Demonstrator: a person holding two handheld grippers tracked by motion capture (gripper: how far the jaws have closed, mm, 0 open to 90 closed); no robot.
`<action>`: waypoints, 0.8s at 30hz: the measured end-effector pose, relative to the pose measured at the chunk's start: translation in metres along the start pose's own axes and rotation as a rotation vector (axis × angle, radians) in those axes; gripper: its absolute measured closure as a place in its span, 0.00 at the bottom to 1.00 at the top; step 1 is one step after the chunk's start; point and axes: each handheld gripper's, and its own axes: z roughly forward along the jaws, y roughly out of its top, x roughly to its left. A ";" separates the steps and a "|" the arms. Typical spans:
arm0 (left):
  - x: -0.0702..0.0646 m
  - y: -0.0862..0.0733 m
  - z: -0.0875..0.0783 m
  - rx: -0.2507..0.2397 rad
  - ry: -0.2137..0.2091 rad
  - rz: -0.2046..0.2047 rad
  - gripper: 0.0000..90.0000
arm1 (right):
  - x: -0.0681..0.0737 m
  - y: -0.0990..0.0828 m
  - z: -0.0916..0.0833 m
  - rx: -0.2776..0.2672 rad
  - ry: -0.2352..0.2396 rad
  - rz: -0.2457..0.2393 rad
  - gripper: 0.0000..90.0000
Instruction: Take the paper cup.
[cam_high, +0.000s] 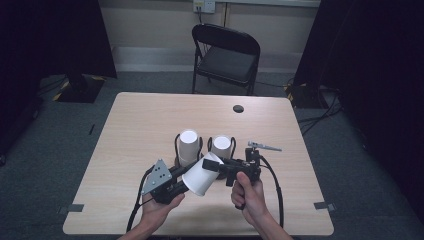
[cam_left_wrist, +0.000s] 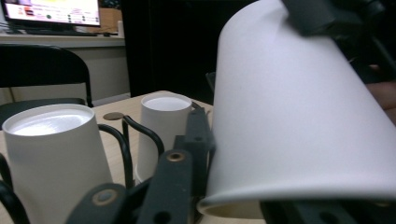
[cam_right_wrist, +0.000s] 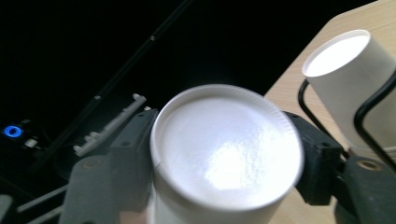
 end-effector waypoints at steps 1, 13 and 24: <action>0.000 0.000 0.000 0.000 0.000 0.000 0.90 | 0.000 0.000 0.000 0.000 0.000 0.000 0.35; 0.004 0.002 -0.005 0.046 -0.051 -0.037 0.96 | 0.000 -0.001 -0.002 -0.023 -0.056 -0.106 0.26; -0.002 0.000 -0.009 0.105 -0.121 -0.044 0.96 | 0.000 0.002 -0.006 -0.019 -0.116 -0.186 0.21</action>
